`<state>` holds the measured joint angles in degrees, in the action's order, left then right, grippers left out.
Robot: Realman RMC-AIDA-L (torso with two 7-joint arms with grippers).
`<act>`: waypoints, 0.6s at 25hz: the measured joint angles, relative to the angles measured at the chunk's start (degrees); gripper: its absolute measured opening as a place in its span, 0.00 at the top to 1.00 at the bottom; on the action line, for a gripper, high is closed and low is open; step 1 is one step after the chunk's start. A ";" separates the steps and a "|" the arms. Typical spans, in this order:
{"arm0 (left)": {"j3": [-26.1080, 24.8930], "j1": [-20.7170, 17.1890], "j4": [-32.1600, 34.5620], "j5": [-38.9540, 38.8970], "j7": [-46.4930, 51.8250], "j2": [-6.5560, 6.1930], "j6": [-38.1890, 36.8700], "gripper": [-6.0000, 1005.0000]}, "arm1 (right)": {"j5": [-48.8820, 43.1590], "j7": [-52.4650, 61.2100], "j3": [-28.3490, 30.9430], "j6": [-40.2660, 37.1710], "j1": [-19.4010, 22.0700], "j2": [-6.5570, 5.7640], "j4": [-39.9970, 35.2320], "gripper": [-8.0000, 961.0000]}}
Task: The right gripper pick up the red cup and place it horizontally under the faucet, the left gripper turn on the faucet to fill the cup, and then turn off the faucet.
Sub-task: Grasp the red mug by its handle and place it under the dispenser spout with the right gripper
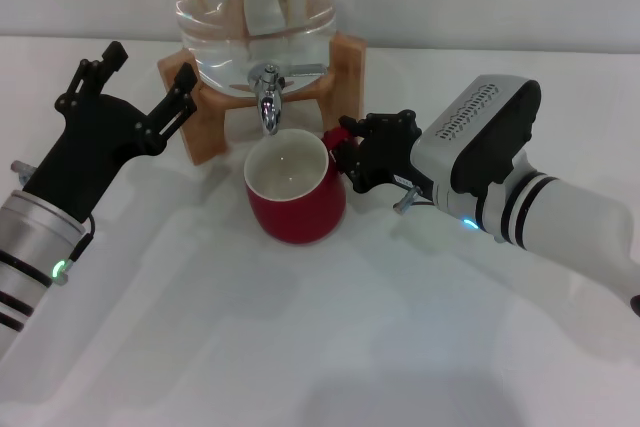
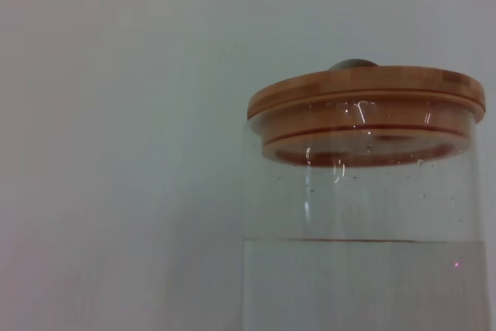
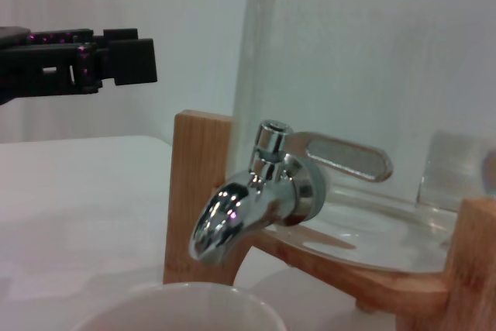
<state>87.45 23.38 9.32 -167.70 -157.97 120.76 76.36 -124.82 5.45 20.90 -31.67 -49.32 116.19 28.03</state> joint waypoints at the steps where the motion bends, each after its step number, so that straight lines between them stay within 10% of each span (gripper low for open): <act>1: 0.00 0.00 0.00 0.00 0.00 0.00 0.00 0.11 | 0.00 0.00 -0.09 0.01 0.00 0.00 0.01 0.80; 15: 0.68 0.04 0.01 0.00 0.12 0.00 -0.39 0.11 | -0.20 -0.20 -0.79 0.28 -0.03 0.01 0.00 0.69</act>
<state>88.13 23.42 9.33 -167.70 -157.85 120.76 75.97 -125.03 5.25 20.12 -31.39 -49.35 116.19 28.02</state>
